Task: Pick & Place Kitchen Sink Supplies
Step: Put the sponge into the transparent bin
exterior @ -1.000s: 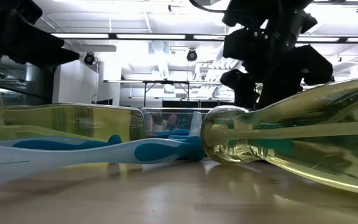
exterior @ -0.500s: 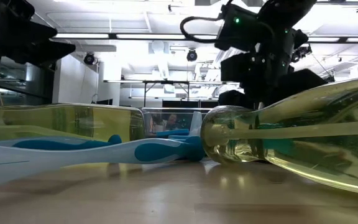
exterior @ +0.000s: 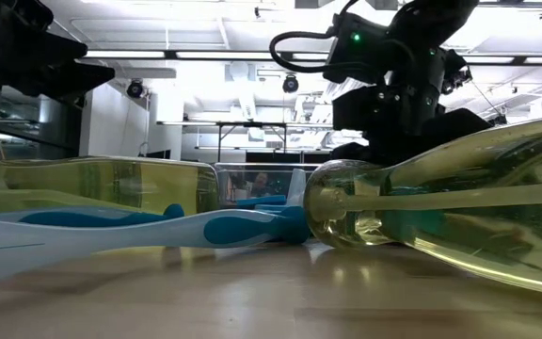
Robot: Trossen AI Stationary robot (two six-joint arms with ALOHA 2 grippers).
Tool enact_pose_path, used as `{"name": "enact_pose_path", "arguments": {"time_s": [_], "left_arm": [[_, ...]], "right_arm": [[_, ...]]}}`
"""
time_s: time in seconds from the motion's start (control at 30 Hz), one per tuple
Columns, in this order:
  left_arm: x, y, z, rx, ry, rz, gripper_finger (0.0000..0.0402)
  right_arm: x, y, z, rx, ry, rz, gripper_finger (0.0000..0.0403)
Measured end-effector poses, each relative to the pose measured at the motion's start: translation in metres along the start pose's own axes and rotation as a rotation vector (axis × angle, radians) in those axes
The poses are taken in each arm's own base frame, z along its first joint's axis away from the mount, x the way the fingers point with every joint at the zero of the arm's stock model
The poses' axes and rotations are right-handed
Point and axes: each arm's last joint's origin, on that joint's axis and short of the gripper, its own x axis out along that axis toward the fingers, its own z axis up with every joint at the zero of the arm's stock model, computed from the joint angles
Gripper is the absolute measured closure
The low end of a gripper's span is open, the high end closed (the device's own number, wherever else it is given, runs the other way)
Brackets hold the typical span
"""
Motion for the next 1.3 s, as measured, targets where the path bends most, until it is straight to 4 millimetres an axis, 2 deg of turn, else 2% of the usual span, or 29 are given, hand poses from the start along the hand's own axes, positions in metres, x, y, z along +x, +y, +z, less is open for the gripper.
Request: {"name": "enact_pose_path", "arguments": {"time_s": [0.17, 0.43, 0.67, 0.83, 0.97, 1.13, 1.3], "left_arm": [[0.0, 0.0, 0.0, -0.008, 0.001, 0.0, 0.0151], [0.0, 0.0, -0.001, -0.013, 0.007, 0.005, 0.0151], [0.001, 0.0, -0.001, -0.02, 0.008, 0.016, 0.0151], [0.001, 0.001, -0.001, -0.037, 0.0, 0.057, 0.0151], [0.0, 0.003, 0.0, -0.037, -0.006, 0.112, 0.0151], [0.0, 0.005, 0.0, -0.038, -0.015, 0.178, 0.0151], [0.0, 0.007, 0.0, -0.018, -0.019, 0.233, 0.0151]], "right_arm": [[-0.002, 0.0, -0.004, 0.005, 0.051, -0.033, 0.0393], [-0.017, 0.0, -0.018, 0.033, 0.212, -0.192, 0.0399], [-0.05, -0.008, -0.022, 0.086, 0.196, -0.403, 0.0402], [-0.075, -0.022, -0.014, 0.135, 0.034, -0.567, 0.0402], [-0.092, -0.04, -0.003, 0.17, -0.154, -0.668, 0.0402], [-0.111, -0.074, 0.003, 0.257, -0.376, -0.788, 0.0403], [-0.128, -0.108, -0.005, 0.391, -0.541, -0.862, 0.0403]]}}
